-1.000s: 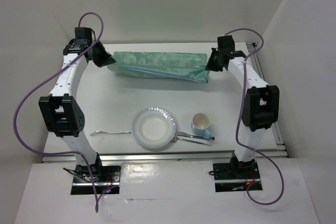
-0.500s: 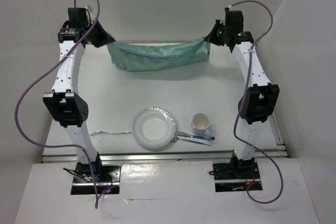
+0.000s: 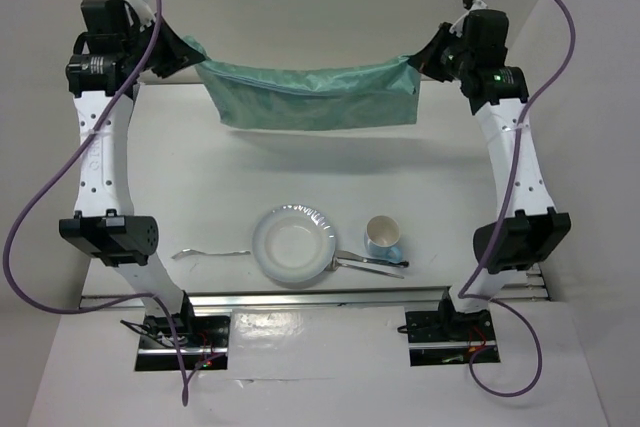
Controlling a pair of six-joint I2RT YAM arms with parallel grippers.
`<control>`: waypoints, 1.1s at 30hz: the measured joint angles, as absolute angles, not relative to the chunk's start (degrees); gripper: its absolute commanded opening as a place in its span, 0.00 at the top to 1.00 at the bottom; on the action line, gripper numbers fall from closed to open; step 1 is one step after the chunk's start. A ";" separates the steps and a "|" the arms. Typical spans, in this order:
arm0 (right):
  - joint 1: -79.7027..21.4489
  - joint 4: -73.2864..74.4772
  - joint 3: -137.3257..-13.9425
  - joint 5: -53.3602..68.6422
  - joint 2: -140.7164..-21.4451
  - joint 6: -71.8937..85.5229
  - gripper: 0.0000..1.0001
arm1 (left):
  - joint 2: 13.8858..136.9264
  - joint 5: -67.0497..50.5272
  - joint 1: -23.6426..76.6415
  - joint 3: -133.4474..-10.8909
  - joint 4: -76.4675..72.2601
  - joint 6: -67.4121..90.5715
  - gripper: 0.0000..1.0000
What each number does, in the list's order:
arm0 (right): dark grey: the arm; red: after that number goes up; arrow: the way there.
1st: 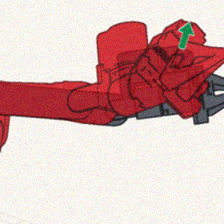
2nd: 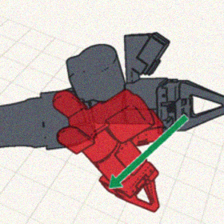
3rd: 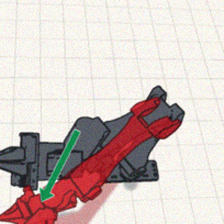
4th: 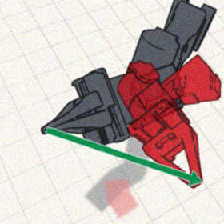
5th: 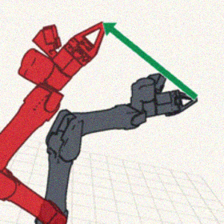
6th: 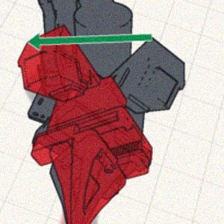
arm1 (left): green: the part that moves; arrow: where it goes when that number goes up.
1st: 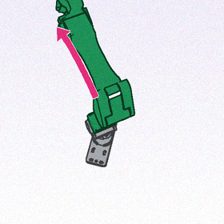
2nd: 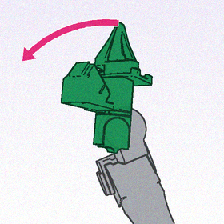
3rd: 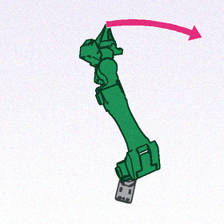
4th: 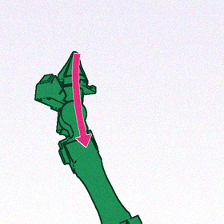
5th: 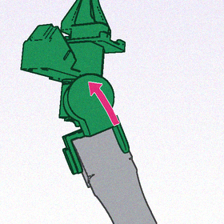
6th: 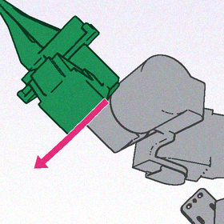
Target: Set the dinner table for one person
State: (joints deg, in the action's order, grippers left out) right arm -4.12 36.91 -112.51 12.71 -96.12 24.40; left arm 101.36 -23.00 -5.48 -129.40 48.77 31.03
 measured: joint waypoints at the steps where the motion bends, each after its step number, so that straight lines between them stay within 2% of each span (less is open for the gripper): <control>1: -3.95 37.10 -112.33 12.75 -94.91 24.40 1.00 | 101.01 -23.29 -5.93 -129.43 49.04 30.63 1.00; 5: -3.40 37.30 -113.36 12.97 -92.38 24.43 1.00 | 100.64 -24.38 -7.66 -131.46 50.98 29.65 1.00; 10: -3.36 36.86 -115.37 13.87 -94.63 24.45 1.00 | 101.78 -24.84 -7.97 -133.05 51.64 28.58 1.00; 20: -2.66 35.05 -128.09 17.61 -114.13 27.42 1.00 | 118.58 -29.71 -7.99 -139.96 50.54 29.10 1.00; 26: -2.66 32.82 -136.46 19.55 -121.51 28.77 1.00 | 121.73 -32.82 -8.38 -140.73 44.91 30.89 1.00; 30: -2.50 30.13 -134.78 20.21 -120.70 28.91 1.00 | 120.05 -34.83 -9.65 -140.29 40.05 32.21 1.00; 33: -2.35 27.59 -126.23 20.25 -117.01 28.62 1.00 | 116.79 -35.16 -11.18 -137.38 38.24 32.62 1.00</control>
State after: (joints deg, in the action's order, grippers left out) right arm -2.35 27.59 -126.23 20.25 -117.01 28.62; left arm 116.79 -35.16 -11.18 -137.38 38.24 32.62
